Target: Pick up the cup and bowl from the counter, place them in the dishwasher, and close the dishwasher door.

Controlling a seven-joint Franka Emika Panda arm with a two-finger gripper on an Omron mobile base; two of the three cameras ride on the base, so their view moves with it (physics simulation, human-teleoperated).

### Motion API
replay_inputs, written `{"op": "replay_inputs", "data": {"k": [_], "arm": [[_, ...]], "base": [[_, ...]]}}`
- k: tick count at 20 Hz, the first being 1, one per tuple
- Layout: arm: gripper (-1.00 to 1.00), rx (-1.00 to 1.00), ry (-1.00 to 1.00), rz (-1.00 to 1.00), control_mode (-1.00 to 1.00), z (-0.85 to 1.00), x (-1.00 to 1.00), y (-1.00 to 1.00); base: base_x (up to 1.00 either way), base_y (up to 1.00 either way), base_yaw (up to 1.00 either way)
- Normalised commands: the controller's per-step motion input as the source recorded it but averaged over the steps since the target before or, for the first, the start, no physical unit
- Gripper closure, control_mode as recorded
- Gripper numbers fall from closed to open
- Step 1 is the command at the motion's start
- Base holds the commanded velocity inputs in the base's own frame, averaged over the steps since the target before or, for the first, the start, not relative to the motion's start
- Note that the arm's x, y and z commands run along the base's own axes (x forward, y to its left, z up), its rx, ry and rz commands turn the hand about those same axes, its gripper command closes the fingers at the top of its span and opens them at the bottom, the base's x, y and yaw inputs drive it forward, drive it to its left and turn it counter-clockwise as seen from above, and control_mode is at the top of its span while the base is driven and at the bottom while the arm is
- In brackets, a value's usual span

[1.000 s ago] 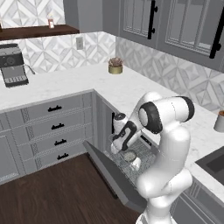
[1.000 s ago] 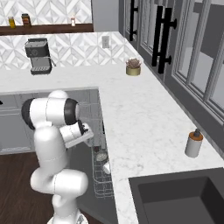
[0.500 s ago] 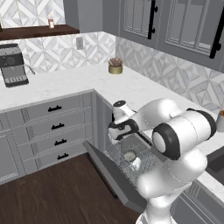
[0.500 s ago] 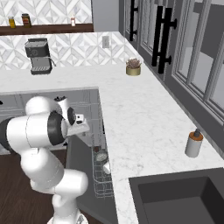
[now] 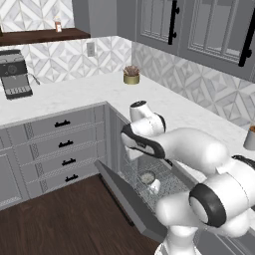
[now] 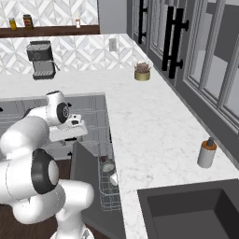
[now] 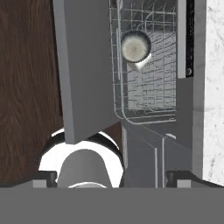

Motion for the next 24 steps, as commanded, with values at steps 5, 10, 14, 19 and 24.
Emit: {"op": "replay_inputs", "data": {"k": [5,10,14,19,24], "arm": [[-1.00,0.00,-0.18,0.00,-1.00,0.00,-0.93,0.38],[-1.00,-0.01,-0.11,0.00,-1.00,-0.22,-0.36,0.54],[-1.00,-0.02,-0.05,-0.01,-1.00,-0.35,0.00,0.93],[-1.00,-0.04,0.00,-0.04,-1.00,-0.33,0.11,0.55],[-1.00,-0.06,0.00,-0.05,-1.00,-0.27,0.04,0.49]], "base": [[0.00,0.00,0.00],[0.00,0.00,0.00],[0.00,0.00,0.00],[0.00,0.00,0.00],[0.00,0.00,0.00]]}}
